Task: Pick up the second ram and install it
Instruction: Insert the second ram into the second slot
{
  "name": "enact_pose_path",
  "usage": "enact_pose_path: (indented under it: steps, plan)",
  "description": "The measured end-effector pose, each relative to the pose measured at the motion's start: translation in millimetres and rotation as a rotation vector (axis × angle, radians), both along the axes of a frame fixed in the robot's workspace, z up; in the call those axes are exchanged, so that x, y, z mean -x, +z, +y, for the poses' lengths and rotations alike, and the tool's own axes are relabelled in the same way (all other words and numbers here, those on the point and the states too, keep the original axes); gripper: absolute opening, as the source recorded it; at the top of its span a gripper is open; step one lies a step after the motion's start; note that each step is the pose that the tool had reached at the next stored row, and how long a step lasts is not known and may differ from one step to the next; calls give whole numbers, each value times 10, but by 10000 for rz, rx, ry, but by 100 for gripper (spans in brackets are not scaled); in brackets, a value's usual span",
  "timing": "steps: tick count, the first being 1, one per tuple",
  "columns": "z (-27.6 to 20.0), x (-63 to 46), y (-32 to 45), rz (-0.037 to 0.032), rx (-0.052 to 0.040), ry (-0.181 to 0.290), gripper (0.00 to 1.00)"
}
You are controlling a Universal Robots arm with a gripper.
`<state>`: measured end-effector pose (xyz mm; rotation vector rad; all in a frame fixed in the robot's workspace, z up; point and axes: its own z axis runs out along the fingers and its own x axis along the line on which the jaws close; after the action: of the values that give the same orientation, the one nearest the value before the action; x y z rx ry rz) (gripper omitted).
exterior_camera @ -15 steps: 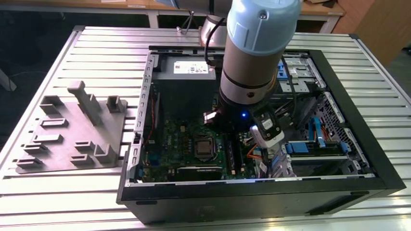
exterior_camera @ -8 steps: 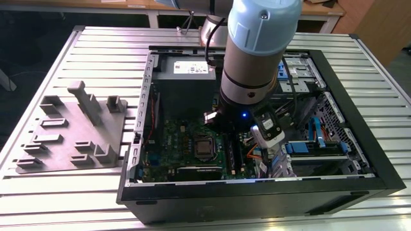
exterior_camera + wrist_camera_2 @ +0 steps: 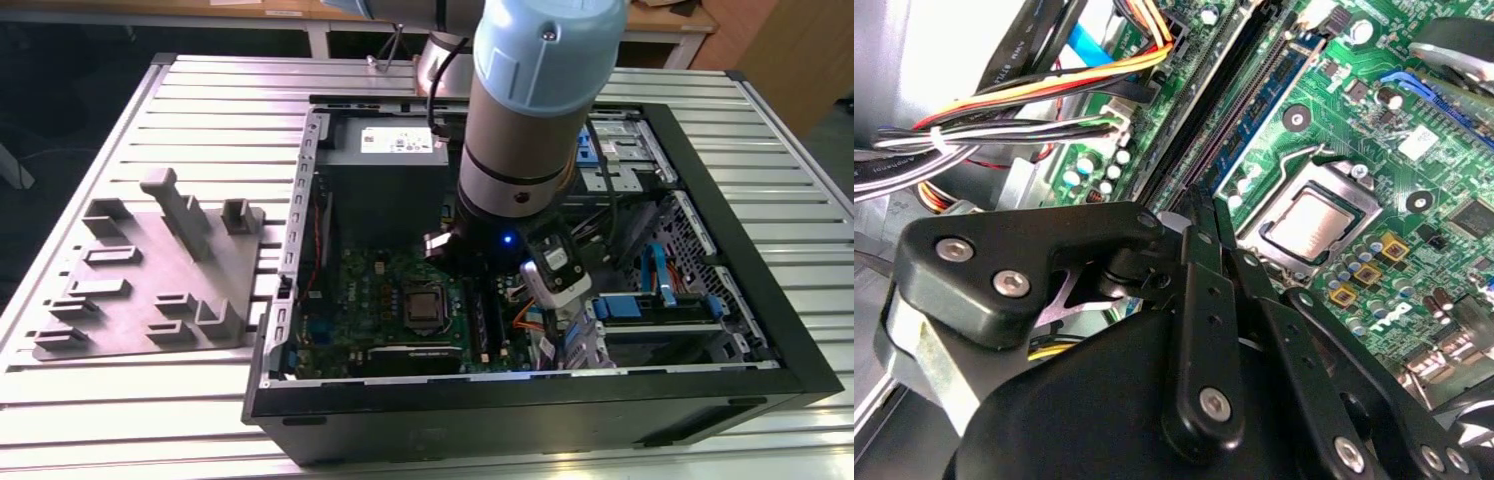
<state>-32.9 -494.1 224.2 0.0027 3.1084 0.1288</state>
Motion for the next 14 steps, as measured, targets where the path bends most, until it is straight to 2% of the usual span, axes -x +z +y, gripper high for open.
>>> enact_pose_path:
  steps: [14]
  plan:
    - [0,-5,-16,1,3,-157,12]
